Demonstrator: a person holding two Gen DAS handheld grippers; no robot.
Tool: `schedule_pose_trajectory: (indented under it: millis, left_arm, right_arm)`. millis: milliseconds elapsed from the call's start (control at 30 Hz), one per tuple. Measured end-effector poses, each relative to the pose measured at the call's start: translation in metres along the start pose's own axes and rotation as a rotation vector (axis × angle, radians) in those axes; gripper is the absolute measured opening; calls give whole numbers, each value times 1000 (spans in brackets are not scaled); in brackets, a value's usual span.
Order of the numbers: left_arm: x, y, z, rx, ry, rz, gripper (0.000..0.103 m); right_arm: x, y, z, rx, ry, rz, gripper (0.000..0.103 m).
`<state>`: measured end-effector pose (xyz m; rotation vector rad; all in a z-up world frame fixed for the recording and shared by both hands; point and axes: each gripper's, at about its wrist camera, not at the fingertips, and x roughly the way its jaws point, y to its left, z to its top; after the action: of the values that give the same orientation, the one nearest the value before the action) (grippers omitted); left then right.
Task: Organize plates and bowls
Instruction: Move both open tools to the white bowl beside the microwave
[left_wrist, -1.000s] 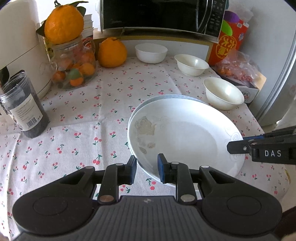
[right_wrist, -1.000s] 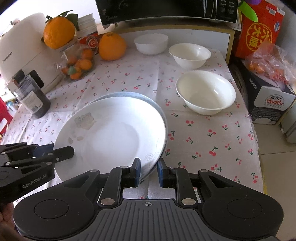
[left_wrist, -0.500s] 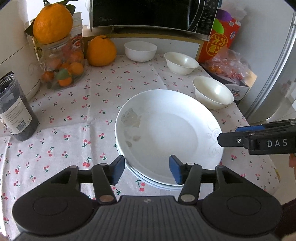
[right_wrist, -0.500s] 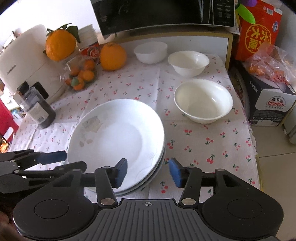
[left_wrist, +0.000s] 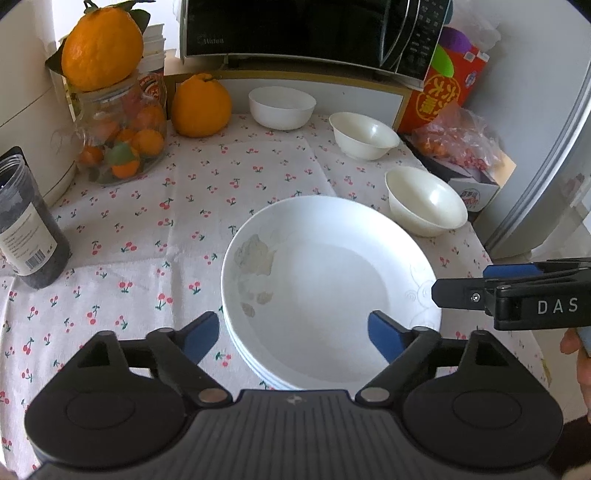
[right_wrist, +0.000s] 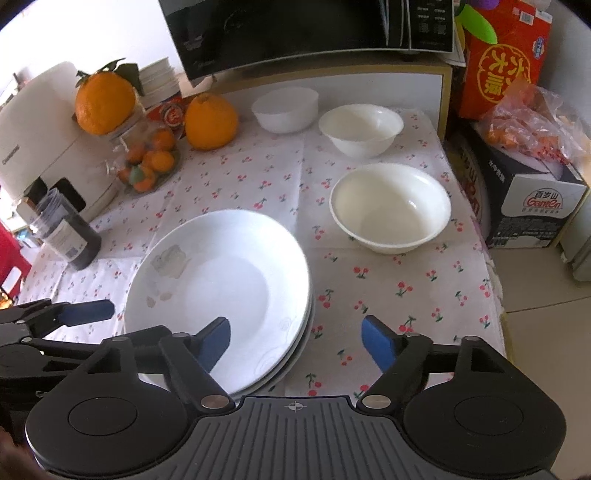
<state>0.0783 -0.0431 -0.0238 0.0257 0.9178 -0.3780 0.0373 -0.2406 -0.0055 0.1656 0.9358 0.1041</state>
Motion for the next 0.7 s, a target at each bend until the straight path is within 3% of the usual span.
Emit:
schedule_pose_trajectory:
  millis: [367,700]
  left_arm:
    - [3,8,29,-86,-33,44,102]
    - [13,23,80,-171,-62,105,102]
  right_arm:
    - [-3,-20,26,76,-50,-2,91]
    - [7,-24,86,141,-88,-17,95]
